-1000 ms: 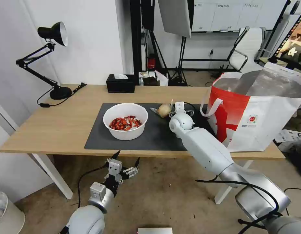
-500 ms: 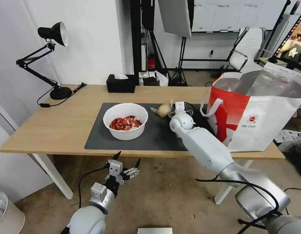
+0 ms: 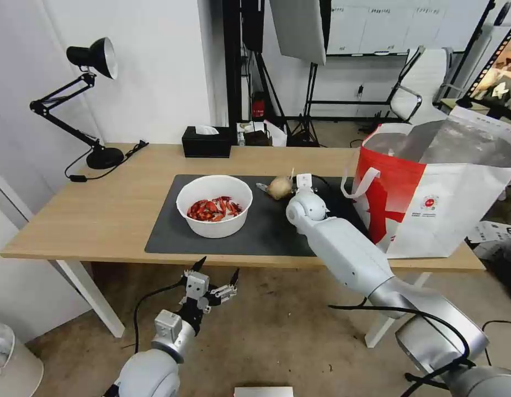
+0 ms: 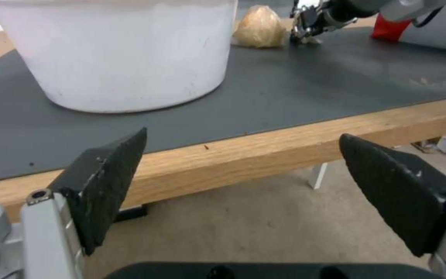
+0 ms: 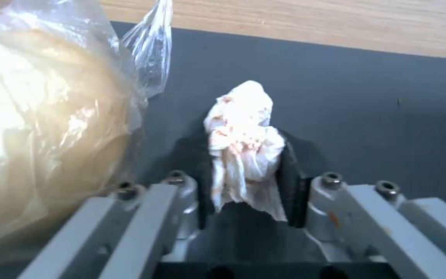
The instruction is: Pick up the trash from the table and place it into the takeout bag.
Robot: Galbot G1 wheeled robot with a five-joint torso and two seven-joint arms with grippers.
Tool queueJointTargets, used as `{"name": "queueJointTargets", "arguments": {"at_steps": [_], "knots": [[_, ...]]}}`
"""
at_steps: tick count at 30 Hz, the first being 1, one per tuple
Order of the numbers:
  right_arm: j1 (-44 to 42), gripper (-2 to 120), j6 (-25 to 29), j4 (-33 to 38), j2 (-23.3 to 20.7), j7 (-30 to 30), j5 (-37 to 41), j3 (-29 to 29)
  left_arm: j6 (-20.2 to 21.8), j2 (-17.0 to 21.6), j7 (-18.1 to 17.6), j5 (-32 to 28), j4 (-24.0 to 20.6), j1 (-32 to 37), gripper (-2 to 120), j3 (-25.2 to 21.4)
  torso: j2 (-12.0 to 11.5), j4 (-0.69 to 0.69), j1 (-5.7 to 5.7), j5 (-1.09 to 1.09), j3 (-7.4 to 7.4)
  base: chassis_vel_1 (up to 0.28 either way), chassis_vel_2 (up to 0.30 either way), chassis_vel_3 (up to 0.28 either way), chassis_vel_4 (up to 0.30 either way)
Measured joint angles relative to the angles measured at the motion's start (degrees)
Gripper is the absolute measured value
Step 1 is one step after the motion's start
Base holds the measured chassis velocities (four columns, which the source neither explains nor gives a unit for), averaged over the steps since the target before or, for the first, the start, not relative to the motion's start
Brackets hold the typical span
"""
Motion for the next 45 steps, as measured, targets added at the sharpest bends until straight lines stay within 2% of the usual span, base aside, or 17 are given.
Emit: {"name": "queueJointTargets", "arguments": {"at_steps": [6,16,18,19,22,23,25,26,29,31,34,35,37,39,43,45], "knots": [[-1.3,3,0.0,1.4,-0.2,1.3,0.8,0.4,-0.5,-0.1,0.1,0.0,0.1,0.0,100,0.0,0.0,-0.01,0.0,0.0,0.0,0.0,0.0,0.0,0.0],[-2.9,0,0.5,4.7,-1.3,3.3,2.2,1.4,-0.6,-0.1,0.1,0.0,-0.1,0.1,100,0.1,0.0,-0.03,0.0,0.01,0.02,0.0,0.0,0.0,0.0],[-3.8,0,0.7,8.9,-3.2,4.9,3.2,1.6,-0.6,-0.1,0.1,0.0,-0.4,0.0,100,0.1,0.0,-0.09,0.02,0.02,0.05,0.0,0.0,0.0,0.0],[-3.8,0,0.7,8.9,-3.2,4.9,3.2,1.6,-0.6,-0.1,0.1,0.0,-0.4,0.0,100,0.1,0.0,-0.09,0.02,0.02,0.05,0.0,0.0,0.0,0.0],[-6.1,0,1.2,20.3,-8.0,6.5,2.2,2.1,-0.6,0.0,0.1,0.0,-1.0,0.0,100,-0.1,0.0,-0.08,0.02,0.01,0.03,0.0,0.0,0.0,0.0],[-6.1,0,1.2,20.3,-8.0,6.5,2.2,2.1,-0.6,0.0,0.1,0.0,-1.0,0.0,100,-0.1,0.0,-0.08,0.02,0.01,0.03,0.0,0.0,0.0,0.0],[-8.4,0,1.8,27.5,-11.3,6.7,0.8,2.7,-0.6,0.0,0.1,-0.1,-1.5,0.2,100,-0.4,0.0,-0.03,0.01,0.02,0.02,0.0,0.0,0.0,0.0],[-8.4,0,1.8,27.5,-11.3,6.7,0.8,2.7,-0.6,0.0,0.1,-0.1,-1.5,0.2,100,-0.4,0.0,-0.03,0.01,0.02,0.02,0.0,0.0,0.0,0.0],[-12.5,0,2.0,37.4,-16.6,6.0,-0.5,4.8,-0.7,0.1,0.0,-0.3,-1.8,0.6,100,-0.7,0.0,-0.04,0.01,0.02,0.02,0.0,0.0,0.0,0.0],[-13.5,0,2.5,39.5,-17.9,4.8,-0.9,5.5,-0.7,0.2,0.0,-0.3,-1.8,0.6,100,-0.7,0.0,-0.04,0.01,0.02,0.01,0.0,0.0,0.0,0.0],[-17.6,0,12.3,43.2,-21.3,-4.1,-7.0,8.6,-0.8,0.2,-0.1,-0.2,-1.8,0.6,100,-0.8,0.0,-0.04,0.0,0.01,0.0,0.0,0.0,0.0,0.0],[-17.6,0,12.3,43.2,-21.3,-4.1,-7.0,8.6,-0.8,0.2,-0.1,-0.2,-1.8,0.6,100,-0.8,0.0,-0.04,0.0,0.01,0.0,0.0,0.0,0.0,0.0],[-19.7,0,20.7,43.3,-21.6,-9.0,-10.8,10.9,-0.8,0.0,-0.2,-0.2,-1.8,0.6,100,-0.8,0.0,-0.04,0.0,0.02,0.01,0.0,0.0,0.0,0.0],[-21.0,0,27.2,44.0,-21.4,-11.0,-12.5,13.3,-0.8,-0.2,-0.2,-0.1,-1.8,0.6,100,-0.8,0.0,-0.03,0.0,0.01,0.01,0.0,0.0,0.0,0.0],[-21.0,0,29.2,45.0,-21.5,-10.4,-13.2,15.1,-0.8,-0.2,-0.2,-0.1,-1.9,0.7,100,-0.8,0.0,-0.03,0.0,0.01,0.01,0.0,0.0,0.0,0.0],[-20.0,0,27.5,46.0,-22.2,-6.6,-13.9,15.9,-0.8,-0.2,-0.2,0.0,-2.0,0.9,100,-0.8,0.0,-0.02,0.01,0.01,0.01,0.0,0.0,0.0,0.0]]}}
